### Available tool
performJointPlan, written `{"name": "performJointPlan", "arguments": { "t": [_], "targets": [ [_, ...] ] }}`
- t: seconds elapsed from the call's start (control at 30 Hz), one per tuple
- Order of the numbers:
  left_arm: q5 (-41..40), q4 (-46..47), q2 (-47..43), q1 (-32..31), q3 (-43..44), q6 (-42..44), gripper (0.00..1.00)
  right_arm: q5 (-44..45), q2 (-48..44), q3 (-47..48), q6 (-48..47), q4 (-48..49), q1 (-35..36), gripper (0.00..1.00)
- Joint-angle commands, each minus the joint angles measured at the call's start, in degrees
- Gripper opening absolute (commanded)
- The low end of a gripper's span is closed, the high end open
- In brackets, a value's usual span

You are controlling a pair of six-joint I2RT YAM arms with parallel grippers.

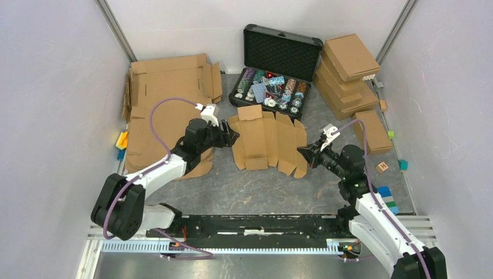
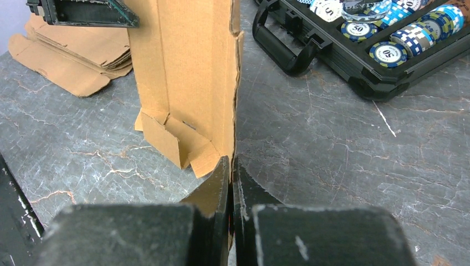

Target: Fold the paper box

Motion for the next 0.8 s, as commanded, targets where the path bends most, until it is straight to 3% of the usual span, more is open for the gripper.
{"name": "performJointPlan", "arguments": {
  "t": [0.0, 0.07, 0.2, 0.23, 0.37, 0.43, 0.77],
  "targets": [
    [8.26, 8.20, 1.52, 0.46, 1.24, -0.72, 0.65, -0.67, 0.05, -0.12, -0.91, 2.68, 0.38, 0.03],
    [9.99, 9.04, 3.32, 0.45, 2.12, -1.33, 0.57, -0.73, 0.15, -0.16, -0.64, 2.98, 0.49, 0.03],
    [10.20, 6.98, 5.00, 0.41, 4.36, -1.23, 0.07, -0.04, 0.25, -0.19, -0.21, 3.28, 0.60, 0.03],
    [10.11, 6.84, 4.54, 0.38, 4.38, -1.16, 0.02, 0.21, 0.30, -0.21, -0.05, 3.44, 0.64, 0.03],
    [7.35, 6.85, 0.73, -0.36, 3.28, -0.35, 0.02, 0.72, 0.26, -0.54, 0.60, 4.49, 0.86, 0.04],
    [6.09, 7.27, -1.75, -1.37, 2.13, 0.85, 0.02, 1.26, -0.01, -0.80, 0.68, 4.49, 1.13, 0.09],
    [1.21, 11.11, -8.61, -7.70, -4.12, 9.27, 0.02, 8.23, -0.50, -3.25, 0.15, -0.58, 1.13, 0.64]
  ]
}}
